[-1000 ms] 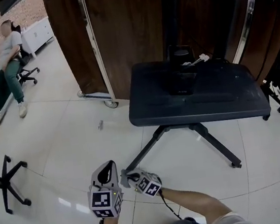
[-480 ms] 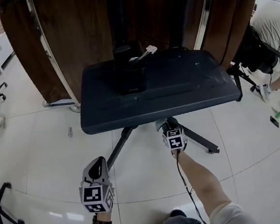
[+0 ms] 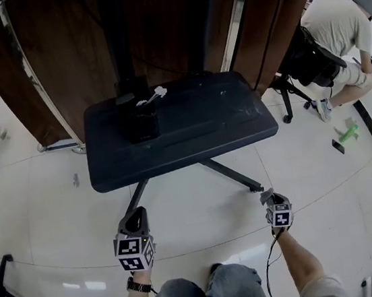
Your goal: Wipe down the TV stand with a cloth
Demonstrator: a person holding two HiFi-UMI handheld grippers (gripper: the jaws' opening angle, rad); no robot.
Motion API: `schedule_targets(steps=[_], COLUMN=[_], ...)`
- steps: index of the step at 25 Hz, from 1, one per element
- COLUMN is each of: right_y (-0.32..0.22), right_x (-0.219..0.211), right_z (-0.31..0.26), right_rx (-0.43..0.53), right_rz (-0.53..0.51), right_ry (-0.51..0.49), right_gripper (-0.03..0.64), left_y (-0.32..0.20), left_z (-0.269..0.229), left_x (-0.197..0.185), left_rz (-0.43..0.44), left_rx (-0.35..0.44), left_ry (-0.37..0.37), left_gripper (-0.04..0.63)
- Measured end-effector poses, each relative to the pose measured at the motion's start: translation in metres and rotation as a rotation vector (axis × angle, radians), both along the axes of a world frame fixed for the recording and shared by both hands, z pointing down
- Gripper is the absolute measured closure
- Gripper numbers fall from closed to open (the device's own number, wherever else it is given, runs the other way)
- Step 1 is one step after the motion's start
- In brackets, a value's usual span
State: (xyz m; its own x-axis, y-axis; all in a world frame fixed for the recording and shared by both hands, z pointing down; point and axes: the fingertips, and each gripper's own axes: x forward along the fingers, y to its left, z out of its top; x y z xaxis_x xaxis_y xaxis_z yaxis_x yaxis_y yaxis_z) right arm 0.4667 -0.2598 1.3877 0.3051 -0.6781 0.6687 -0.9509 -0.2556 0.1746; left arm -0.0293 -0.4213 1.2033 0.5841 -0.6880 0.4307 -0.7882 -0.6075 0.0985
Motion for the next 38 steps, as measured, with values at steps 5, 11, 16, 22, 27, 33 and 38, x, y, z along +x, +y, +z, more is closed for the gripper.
schedule_targets(steps=[5,11,16,22,27,33,38], right_y=[-0.010,0.022,0.102,0.176,0.193,0.197,0.184], right_x=[-0.124,-0.252,-0.320,-0.352,-0.370,-0.363,-0.361], right_z=[-0.298,-0.715,-0.961,-1.063,-1.073,-1.078,-1.091], right_rx=[0.338,0.635,0.738,0.882,0.895,0.899,0.912], right_rz=[-0.215,-0.329,-0.408,-0.428,-0.479,-0.494,-0.526], right_ry=[-0.080,-0.175,-0.165,-0.138,-0.160,-0.153,-0.147], right_gripper=[0.612,0.612,0.612,0.612,0.612,0.612,0.612], left_y=[0.055,0.148,0.225,0.282,0.302,0.308,0.301], left_z=[-0.167,-0.507,-0.766,-0.874,-0.890,-0.896,-0.904], left_x=[0.031,0.008,-0.040,-0.052,-0.033,-0.011,-0.003], left_rz=[0.081,0.081,0.035,0.017,0.049,0.071,0.062], left_rx=[-0.034,-0.015,0.145,0.299,0.305,0.310,0.322], left_ry=[-0.015,0.063,0.088,0.159,0.177,0.179,0.185], left_gripper=[0.569,0.569,0.569,0.570,0.570,0.569,0.569])
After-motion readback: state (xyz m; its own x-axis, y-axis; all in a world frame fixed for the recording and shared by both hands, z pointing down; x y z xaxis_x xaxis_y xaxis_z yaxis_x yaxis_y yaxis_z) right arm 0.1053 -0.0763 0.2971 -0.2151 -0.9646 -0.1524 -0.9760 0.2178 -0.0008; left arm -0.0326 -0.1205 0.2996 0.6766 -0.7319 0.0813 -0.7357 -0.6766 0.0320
